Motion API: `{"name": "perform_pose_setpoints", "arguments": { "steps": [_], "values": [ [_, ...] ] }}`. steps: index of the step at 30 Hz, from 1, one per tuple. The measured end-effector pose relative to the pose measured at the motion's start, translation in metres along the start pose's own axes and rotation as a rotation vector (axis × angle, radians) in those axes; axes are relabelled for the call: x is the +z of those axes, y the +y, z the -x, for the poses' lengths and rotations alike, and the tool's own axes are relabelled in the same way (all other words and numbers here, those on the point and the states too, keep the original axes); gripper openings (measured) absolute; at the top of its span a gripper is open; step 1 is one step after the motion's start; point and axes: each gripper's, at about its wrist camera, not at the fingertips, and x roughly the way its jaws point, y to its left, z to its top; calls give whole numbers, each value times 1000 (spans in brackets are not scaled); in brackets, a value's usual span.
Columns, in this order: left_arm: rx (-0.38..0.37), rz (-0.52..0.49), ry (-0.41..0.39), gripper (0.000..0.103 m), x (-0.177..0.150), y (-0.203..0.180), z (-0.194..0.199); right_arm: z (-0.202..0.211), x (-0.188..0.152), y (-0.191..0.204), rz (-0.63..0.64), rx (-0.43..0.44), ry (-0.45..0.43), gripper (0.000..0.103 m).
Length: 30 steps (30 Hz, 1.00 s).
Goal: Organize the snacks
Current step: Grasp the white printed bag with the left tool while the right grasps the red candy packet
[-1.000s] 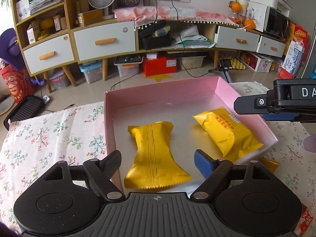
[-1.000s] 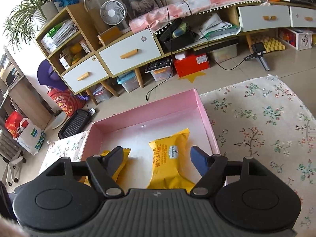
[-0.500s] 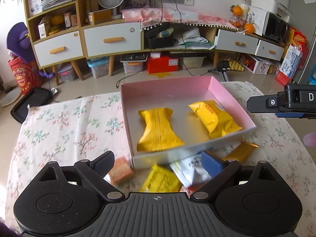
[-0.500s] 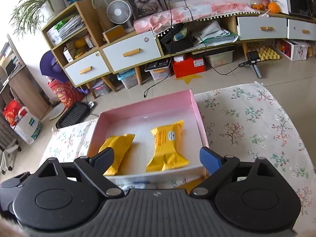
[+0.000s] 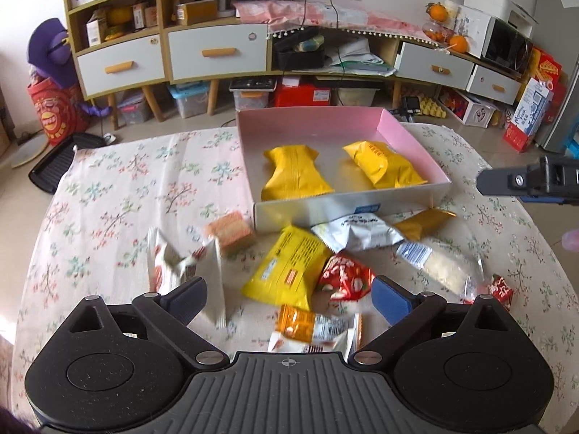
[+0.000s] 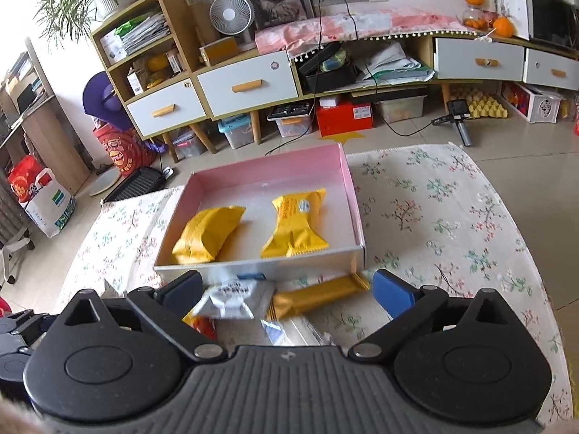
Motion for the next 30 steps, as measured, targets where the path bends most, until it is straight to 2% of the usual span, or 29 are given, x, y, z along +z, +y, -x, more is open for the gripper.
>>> {"name": "perform_pose_setpoints", "arguments": {
  "steps": [2,10,15,22,30],
  "values": [
    [10,28,-18,98,-7,3,3,3,-9,-2,7,-1,-6,101],
    [-11,66,20,98,-30,15,-6,2,-29,-15,37,-4,33,102],
    [-57,121,32,98,-44,26,-10,1,-44,-28,41,-24,62,102],
    [-108,117,25,98,-59,26,-17,-8,-67,-36,104,-40,152,102],
    [-128,122,64,96,-66,25,-28,-23,-84,-37,124,-66,256,101]
  ]
}}
